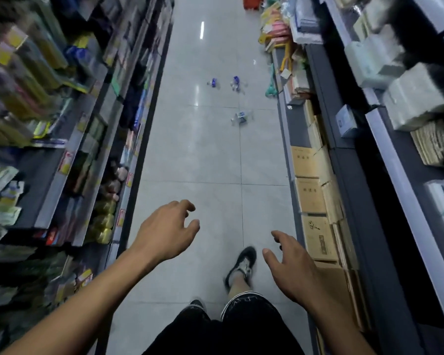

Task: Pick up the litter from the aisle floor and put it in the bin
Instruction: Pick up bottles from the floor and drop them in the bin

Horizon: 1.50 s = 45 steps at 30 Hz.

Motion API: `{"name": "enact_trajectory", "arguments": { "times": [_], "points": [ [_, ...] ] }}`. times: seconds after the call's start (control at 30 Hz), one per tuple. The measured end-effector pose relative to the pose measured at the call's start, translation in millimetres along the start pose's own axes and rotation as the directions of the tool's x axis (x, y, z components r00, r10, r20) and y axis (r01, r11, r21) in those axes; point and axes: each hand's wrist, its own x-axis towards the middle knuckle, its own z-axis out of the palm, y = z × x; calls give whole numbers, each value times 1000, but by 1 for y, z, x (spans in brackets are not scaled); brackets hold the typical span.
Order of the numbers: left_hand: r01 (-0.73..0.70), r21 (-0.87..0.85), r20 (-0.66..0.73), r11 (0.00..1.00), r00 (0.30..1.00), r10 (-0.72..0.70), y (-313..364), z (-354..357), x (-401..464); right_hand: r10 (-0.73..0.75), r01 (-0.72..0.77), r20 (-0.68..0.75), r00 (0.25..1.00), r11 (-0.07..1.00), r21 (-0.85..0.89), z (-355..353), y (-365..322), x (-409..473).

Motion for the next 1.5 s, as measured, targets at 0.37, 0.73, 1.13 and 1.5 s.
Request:
{"name": "enact_trajectory", "arguments": {
  "times": [0.37, 0.73, 1.13, 1.5],
  "points": [
    [39, 18, -22, 999, 999, -39, 73, -32, 185, -15, 14, 31, 999, 1000, 25, -93, -2, 186],
    [214, -56, -84, 975, 972, -218, 56, -70, 285, -216, 226, 126, 968, 971, -73, -152, -87, 380],
    [227, -83, -50, 970, 971, -232, -25, -161, 461, -191, 197, 68, 979, 976, -95, -165, -216, 553],
    [45, -26, -29, 999, 999, -45, -21, -235, 640, -18, 19, 16, 1000, 998, -58, -173, -242, 631]
  ]
}}
